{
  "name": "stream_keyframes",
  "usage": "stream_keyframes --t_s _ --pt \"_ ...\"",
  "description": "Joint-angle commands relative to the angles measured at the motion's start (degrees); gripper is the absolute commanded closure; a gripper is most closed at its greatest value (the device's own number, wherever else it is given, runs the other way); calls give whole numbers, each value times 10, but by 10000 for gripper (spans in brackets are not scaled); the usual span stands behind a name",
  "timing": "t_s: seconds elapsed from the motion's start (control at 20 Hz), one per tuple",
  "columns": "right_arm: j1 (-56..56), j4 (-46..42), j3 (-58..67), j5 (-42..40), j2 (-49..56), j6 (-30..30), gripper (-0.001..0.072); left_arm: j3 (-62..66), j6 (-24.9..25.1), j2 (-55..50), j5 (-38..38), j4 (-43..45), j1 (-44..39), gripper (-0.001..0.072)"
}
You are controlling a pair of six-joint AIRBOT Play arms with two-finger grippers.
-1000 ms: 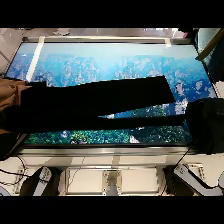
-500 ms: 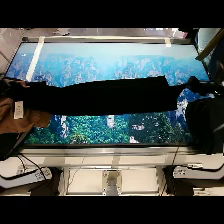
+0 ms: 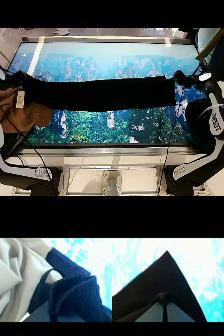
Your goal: Fold the clothes and pants, and hang the long-sleeved shirts on hangers.
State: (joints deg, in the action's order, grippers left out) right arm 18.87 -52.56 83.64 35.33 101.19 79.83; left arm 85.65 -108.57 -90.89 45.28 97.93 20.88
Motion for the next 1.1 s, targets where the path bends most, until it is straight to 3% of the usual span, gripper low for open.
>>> stream_keyframes --t_s 0.0,0.1,0.15,0.2,0.25,0.35,0.5,0.65,0.75,0.95,1.05 --pt "-14 28 10 -63 26 8 702 2 -27 -16 -27 19 -8 686" --pt "-20 38 10 -70 31 8 686 2 -31 -18 -33 17 -11 670" --pt "-21 55 10 -81 33 12 563 2 -56 -17 -44 17 -11 545" --pt "-21 78 10 -95 33 28 360 2 -79 -14 -59 17 -10 265" --pt "-18 99 14 -101 33 37 303 3 -104 -10 -77 17 -7 180" --pt "-7 106 33 -66 33 37 303 3 -136 10 -101 17 -3 180" --pt "31 59 67 64 30 36 303 3 -124 62 -121 21 -2 182" --pt "81 2 93 245 31 42 304 3 -42 126 -122 19 -16 183" --pt "111 -1 92 323 34 26 302 3 9 161 -103 19 -49 183" --pt "134 -4 93 339 38 -30 296 3 140 191 -42 19 -158 183" --pt "134 -3 93 336 52 -48 259 2 166 189 -19 19 -214 183"
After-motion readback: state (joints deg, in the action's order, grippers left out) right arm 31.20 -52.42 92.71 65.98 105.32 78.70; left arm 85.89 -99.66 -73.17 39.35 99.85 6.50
